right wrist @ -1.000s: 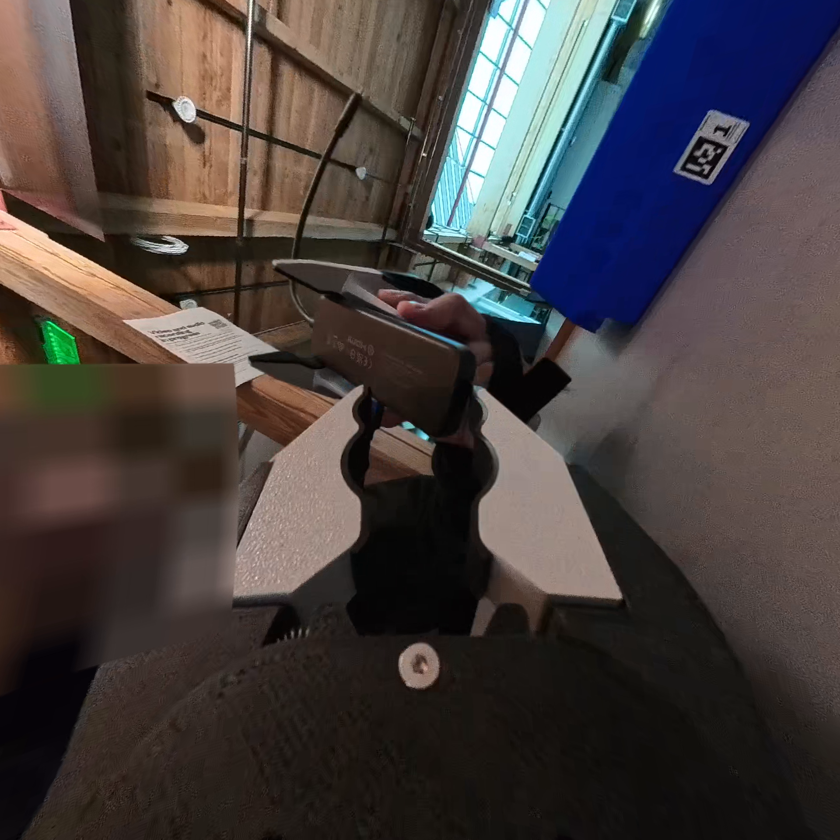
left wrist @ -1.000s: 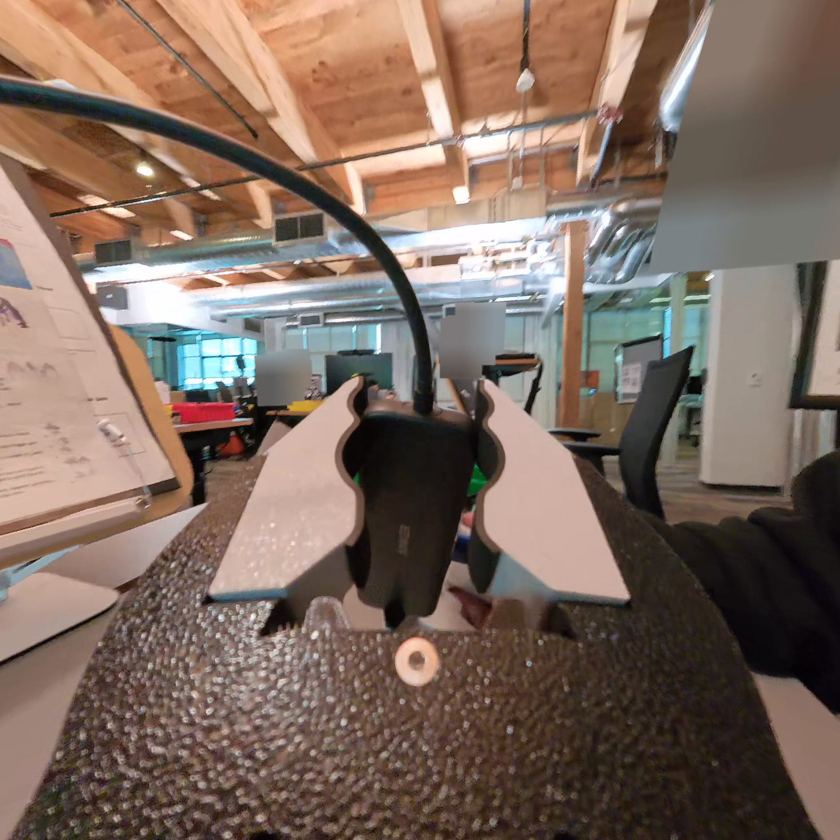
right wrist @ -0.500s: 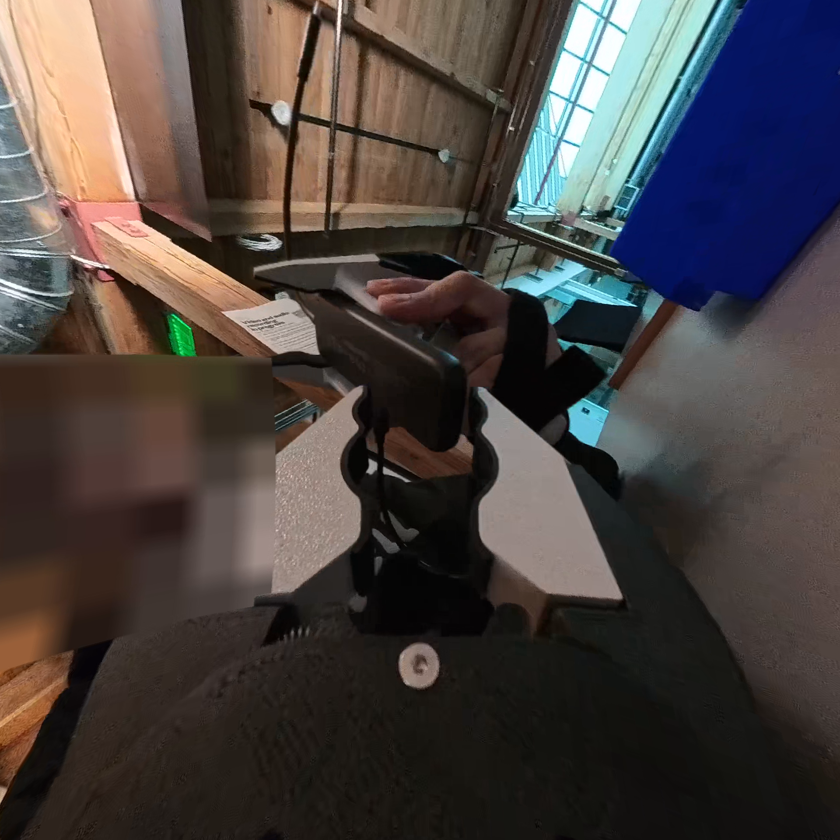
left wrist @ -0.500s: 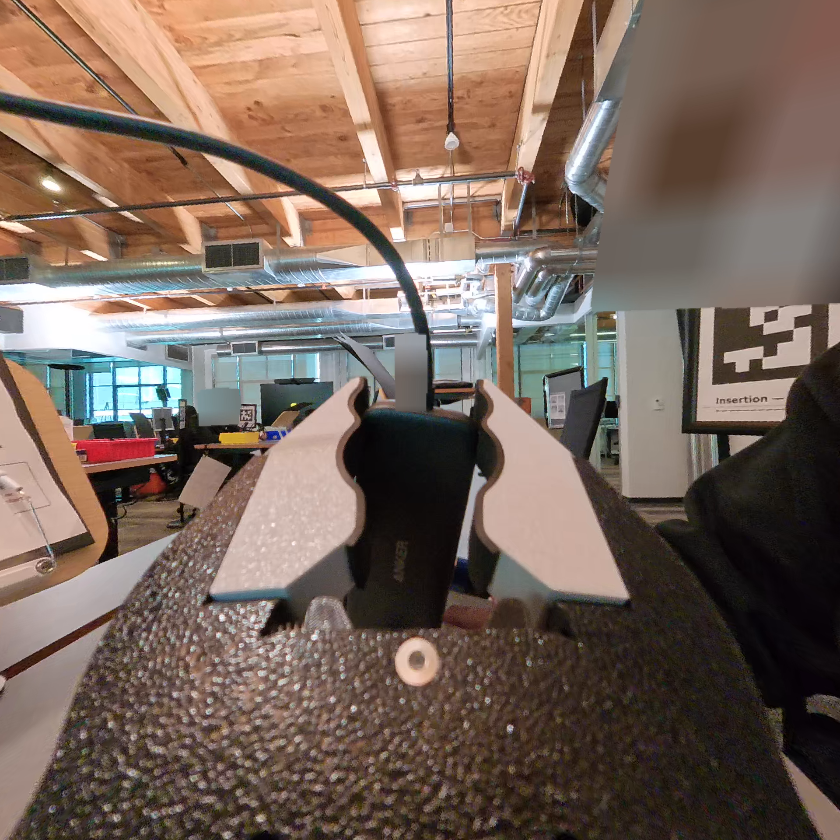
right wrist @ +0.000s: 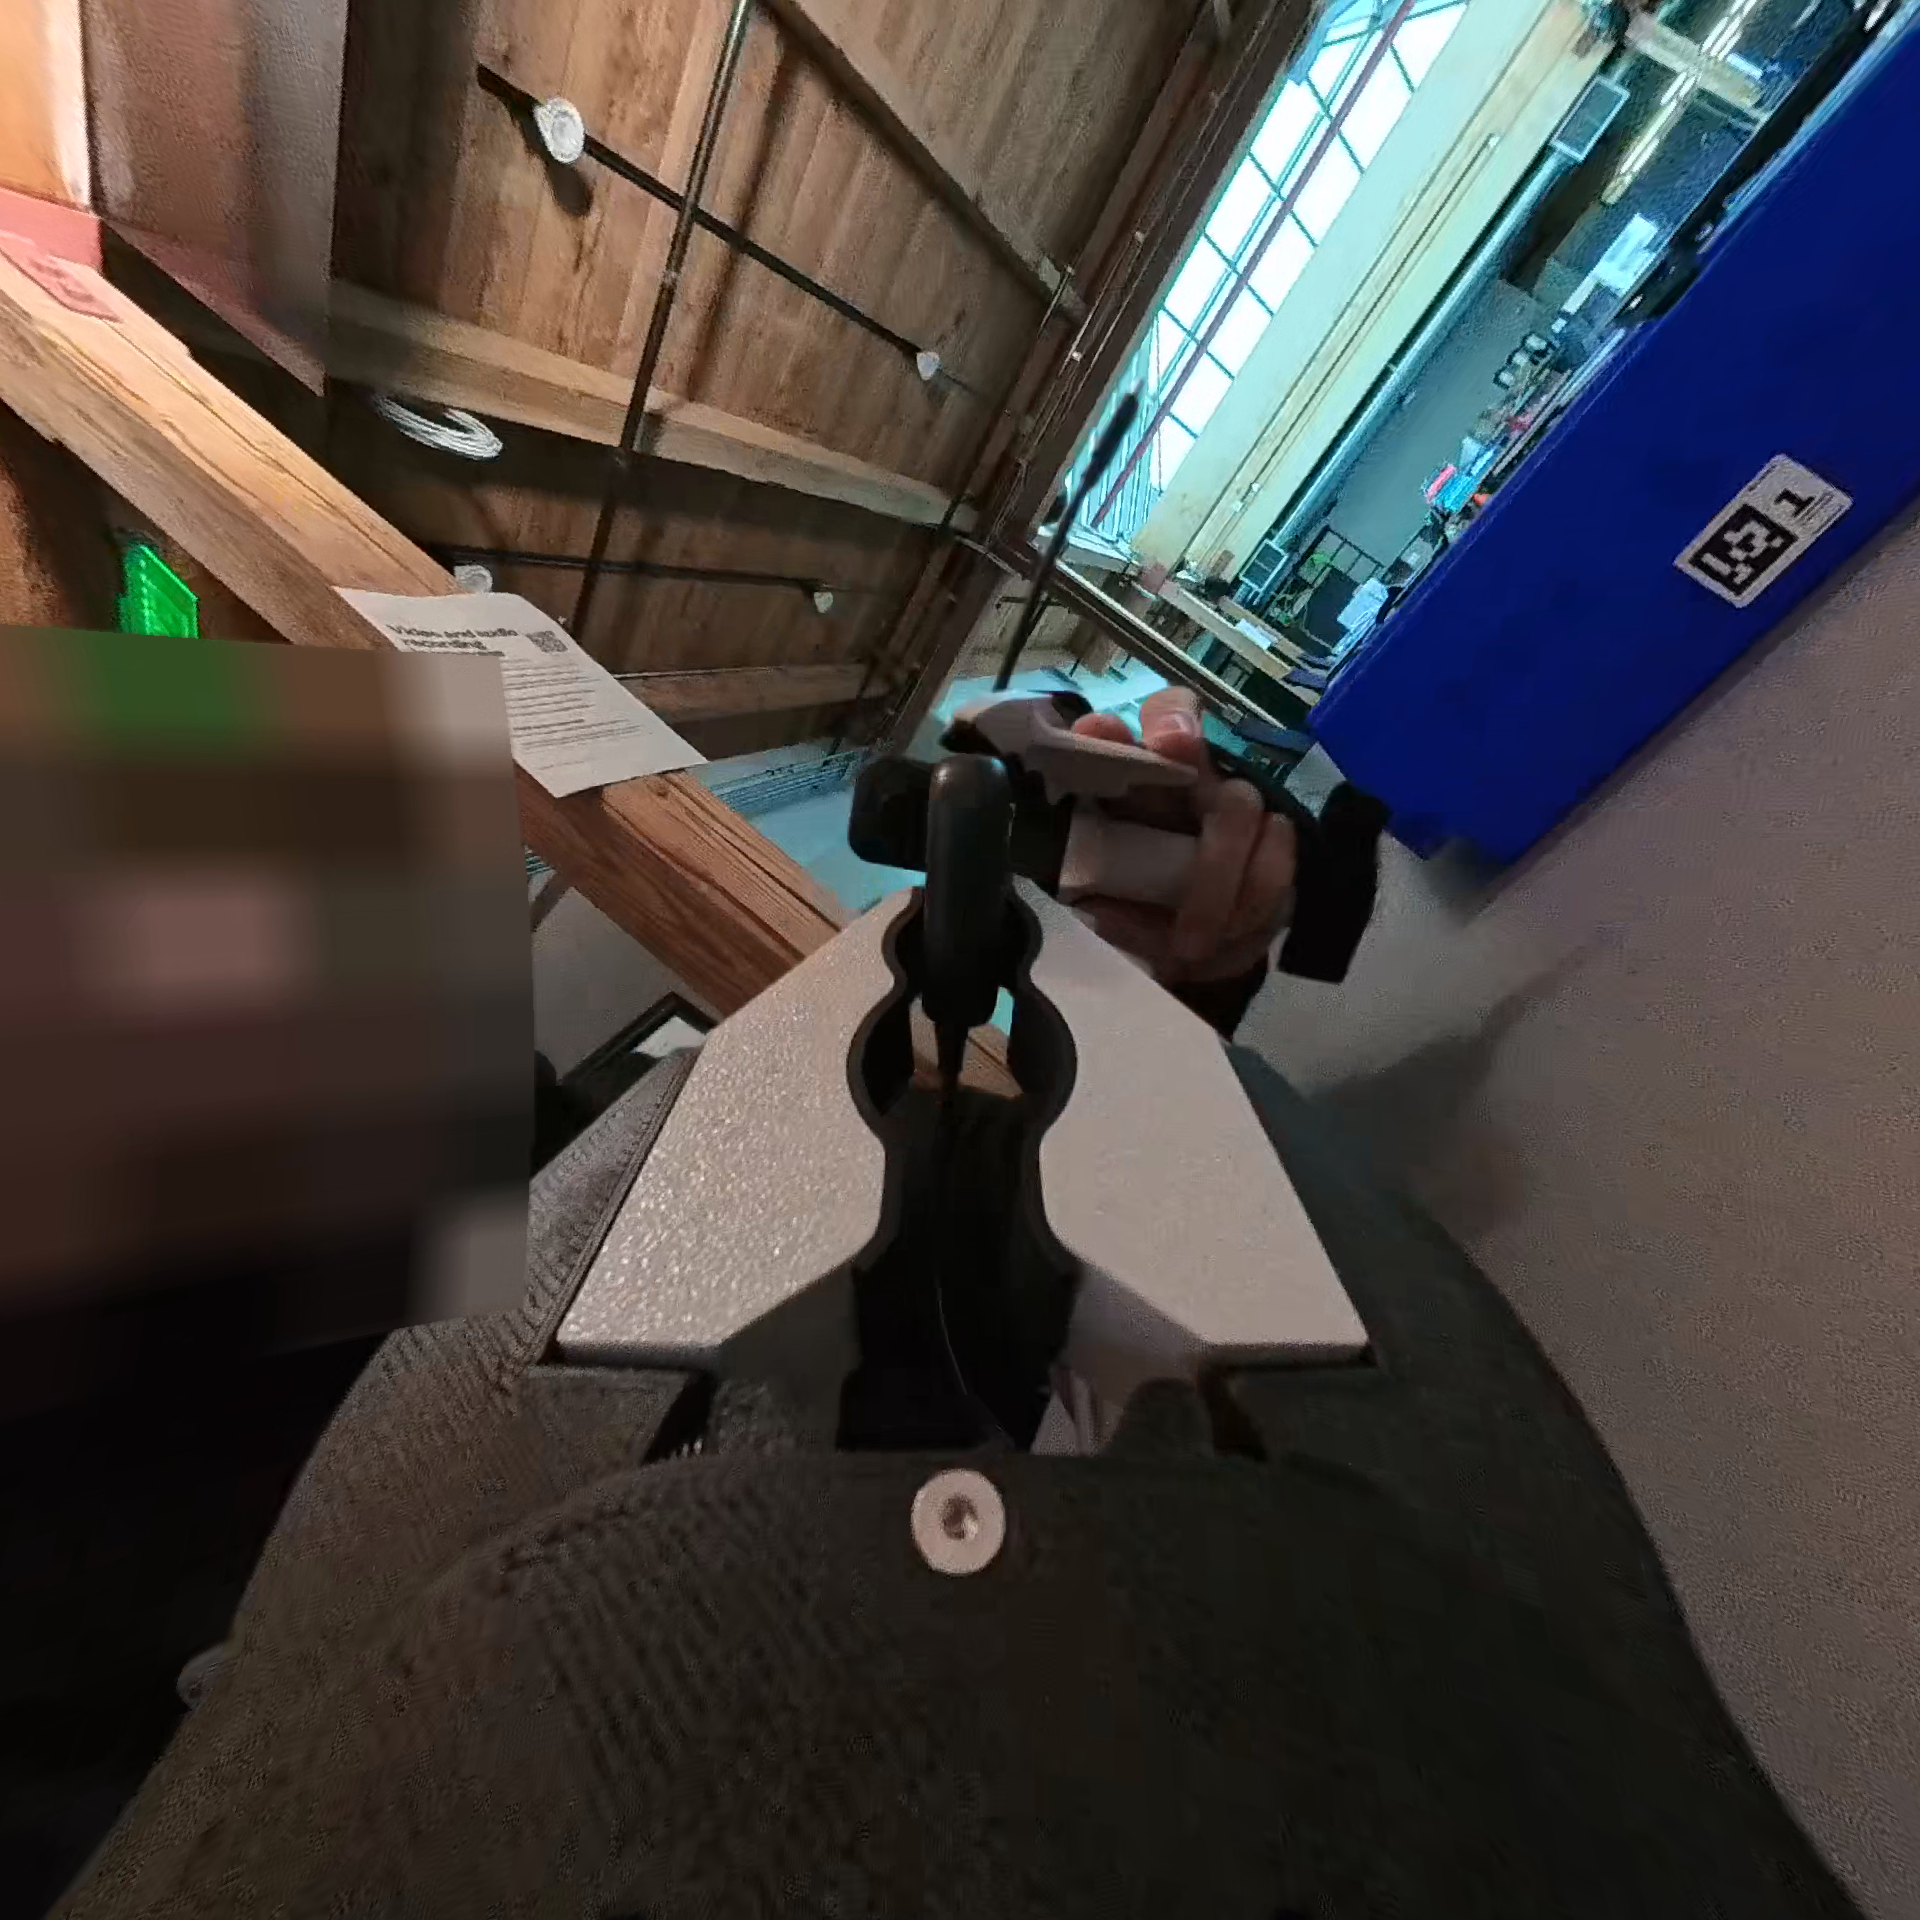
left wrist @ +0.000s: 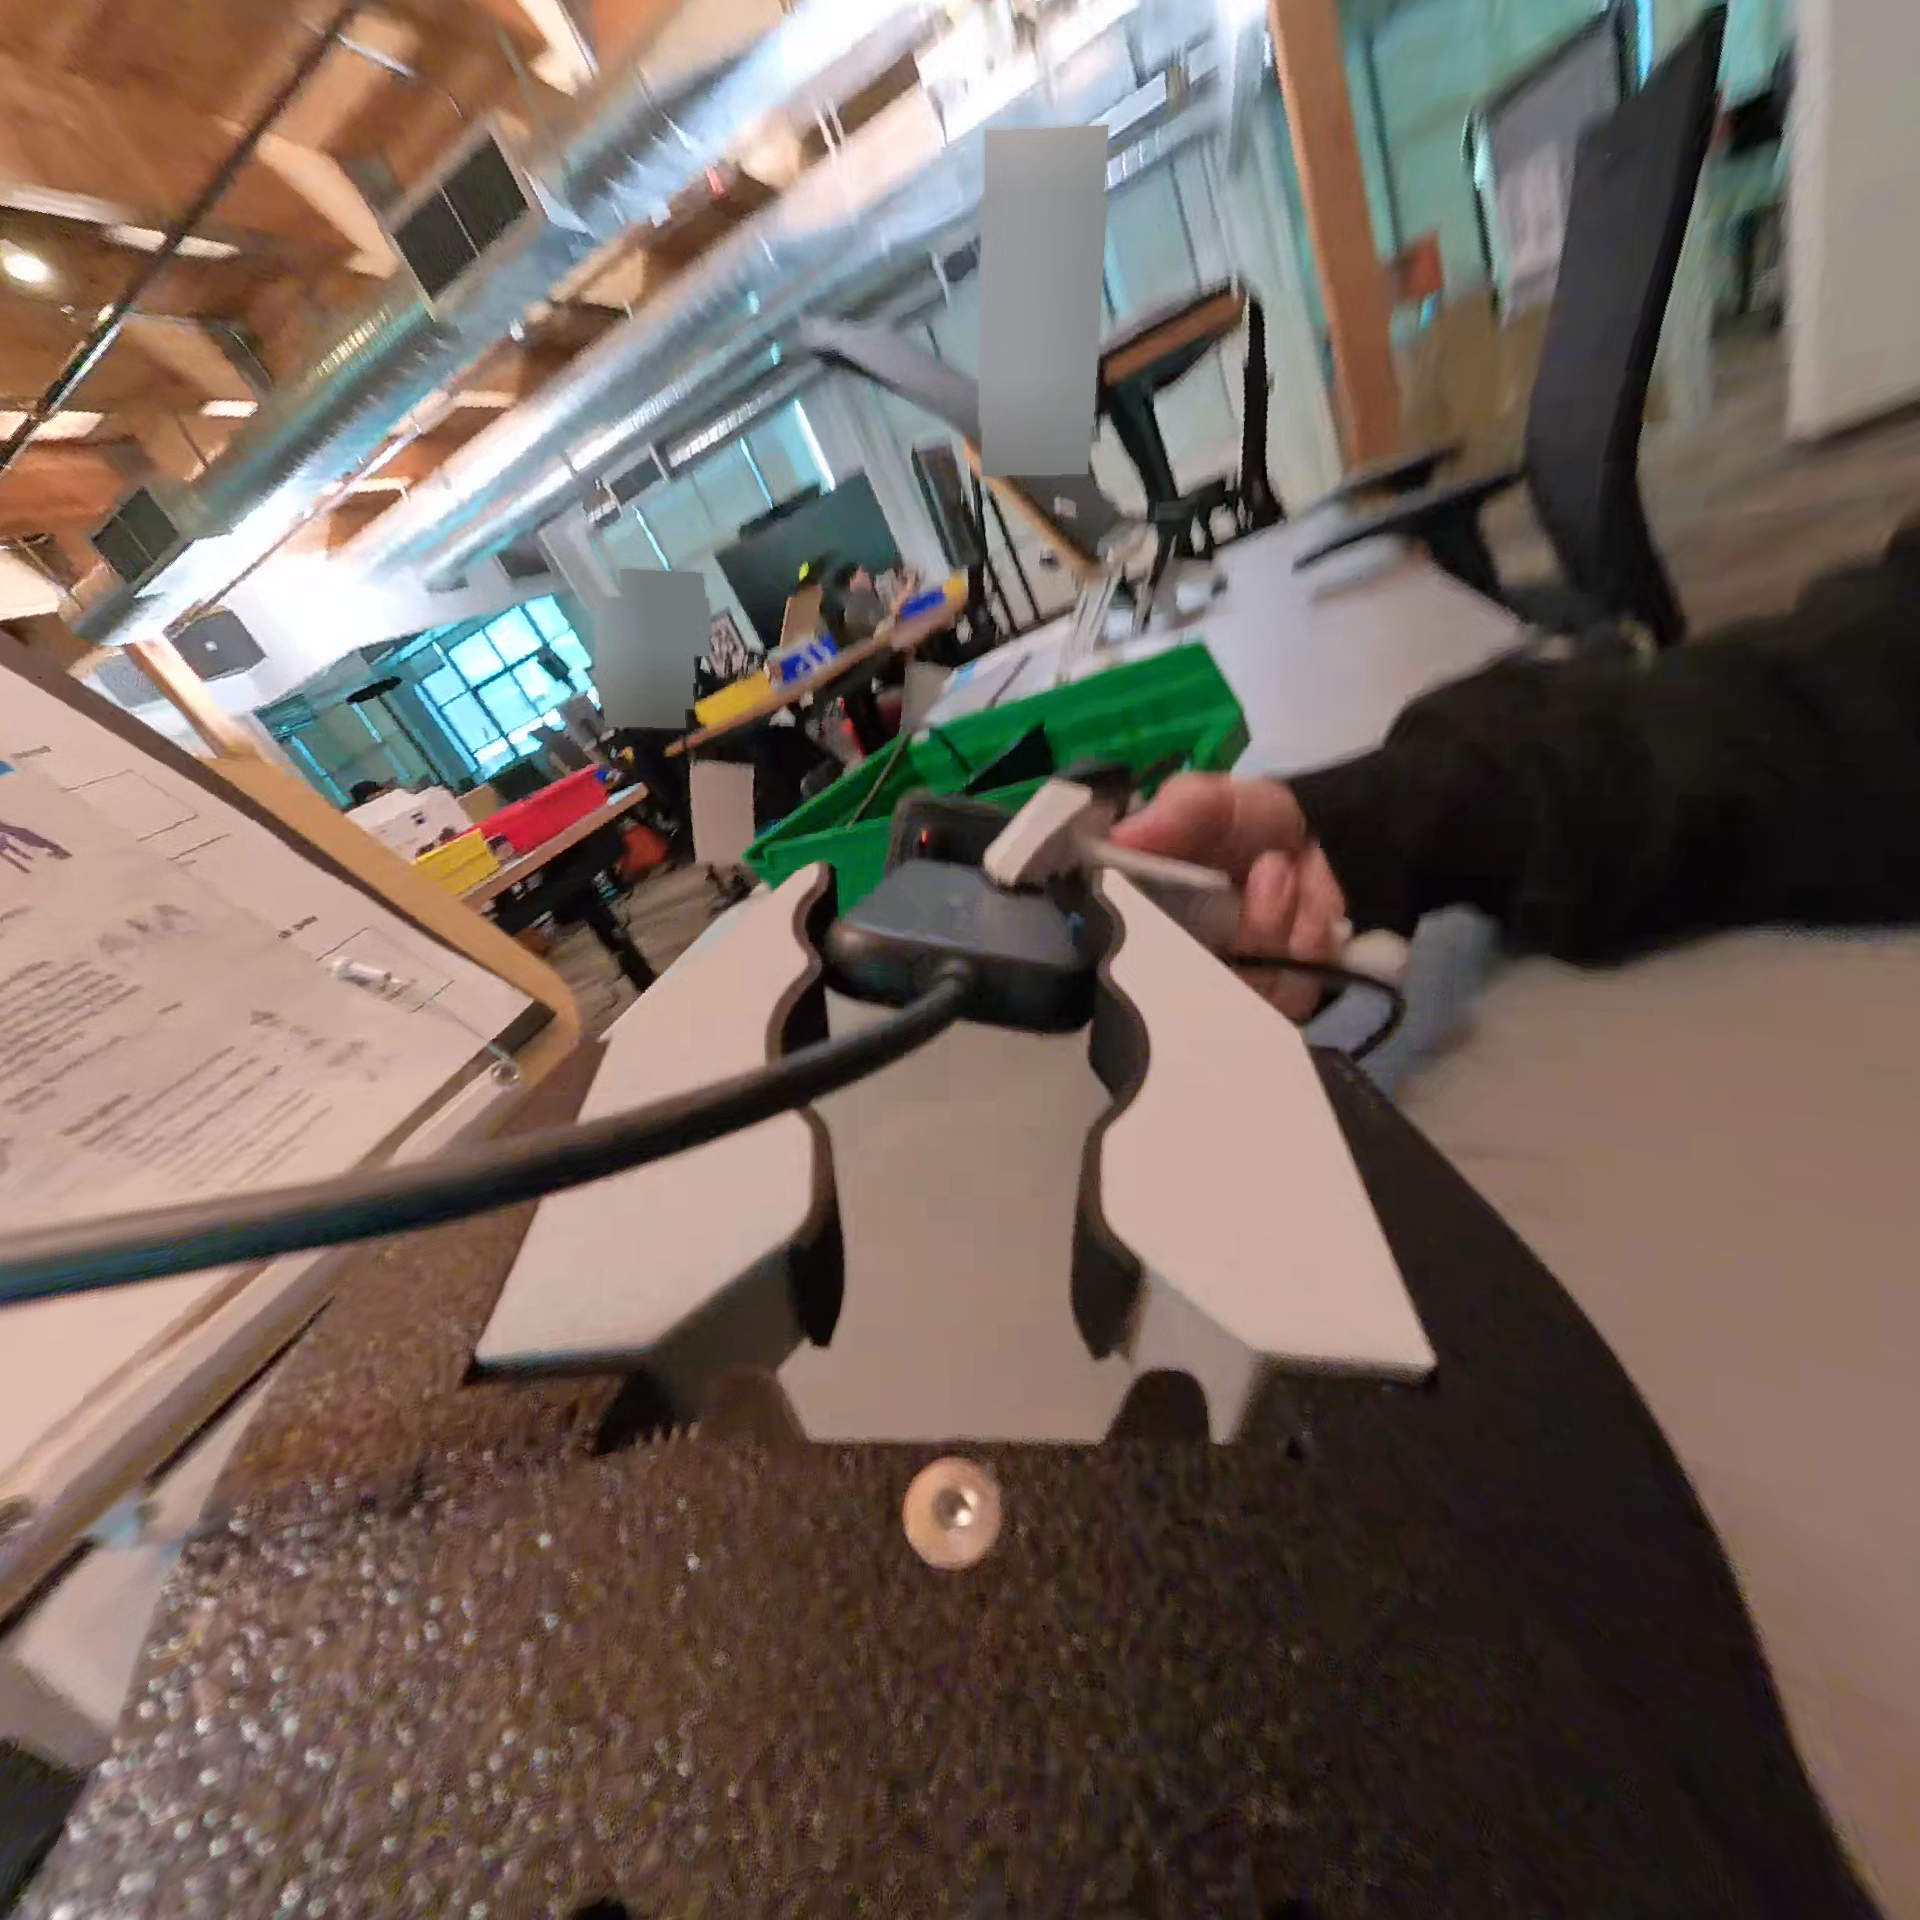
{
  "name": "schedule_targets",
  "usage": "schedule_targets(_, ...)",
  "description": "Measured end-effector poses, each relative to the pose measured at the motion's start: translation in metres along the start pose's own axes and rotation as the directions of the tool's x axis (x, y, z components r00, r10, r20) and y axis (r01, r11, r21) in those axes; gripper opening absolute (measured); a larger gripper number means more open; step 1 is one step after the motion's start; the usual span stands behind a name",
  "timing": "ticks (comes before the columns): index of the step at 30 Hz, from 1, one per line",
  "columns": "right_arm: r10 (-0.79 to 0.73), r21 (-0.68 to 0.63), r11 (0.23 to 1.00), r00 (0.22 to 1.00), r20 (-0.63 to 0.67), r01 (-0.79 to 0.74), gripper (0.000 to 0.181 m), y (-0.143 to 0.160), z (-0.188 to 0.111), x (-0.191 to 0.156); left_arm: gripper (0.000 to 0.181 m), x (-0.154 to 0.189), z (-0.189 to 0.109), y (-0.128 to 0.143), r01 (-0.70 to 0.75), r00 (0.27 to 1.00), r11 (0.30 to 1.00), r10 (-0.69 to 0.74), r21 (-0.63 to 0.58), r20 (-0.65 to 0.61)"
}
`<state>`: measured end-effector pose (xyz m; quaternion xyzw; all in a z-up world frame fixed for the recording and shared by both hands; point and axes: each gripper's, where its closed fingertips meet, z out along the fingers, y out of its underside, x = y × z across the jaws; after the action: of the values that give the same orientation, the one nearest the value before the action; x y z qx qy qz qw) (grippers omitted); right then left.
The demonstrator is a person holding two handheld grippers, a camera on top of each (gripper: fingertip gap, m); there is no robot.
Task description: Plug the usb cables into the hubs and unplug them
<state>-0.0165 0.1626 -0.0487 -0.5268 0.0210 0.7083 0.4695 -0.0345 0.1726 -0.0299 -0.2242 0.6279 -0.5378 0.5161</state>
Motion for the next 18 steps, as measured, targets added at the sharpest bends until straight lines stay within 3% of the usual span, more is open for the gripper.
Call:
schedule_targets(1, 0.000, -0.019, 1.000, 1.000, 0.004, 0.000, 0.012, 0.001, -0.003, -0.002, 0.048, 0.001, 0.001, 0.006, -0.048, 0.999, 0.998, 0.048, -0.046, 0.005)
schedule_targets(5, -0.019, -0.088, 0.996, 0.996, -0.084, 0.012, 0.012, 0.008, -0.012, 0.008, 0.057, 0.007, 0.002, 0.024, -0.207, 0.977, 0.962, 0.213, -0.177, 0.017)
schedule_targets(8, -0.012, -0.124, 0.992, 0.994, -0.108, -0.002, 0.012, 0.014, -0.016, 0.014, 0.045, 0.018, 0.001, 0.034, -0.307, 0.949, 0.923, 0.314, -0.231, -0.005)
schedule_targets(18, -0.009, -0.084, 0.996, 0.989, -0.145, -0.004, 0.012, 0.007, -0.021, 0.026, 0.045, 0.018, 0.001, 0.054, -0.198, 0.970, 0.930, 0.231, -0.311, 0.072)
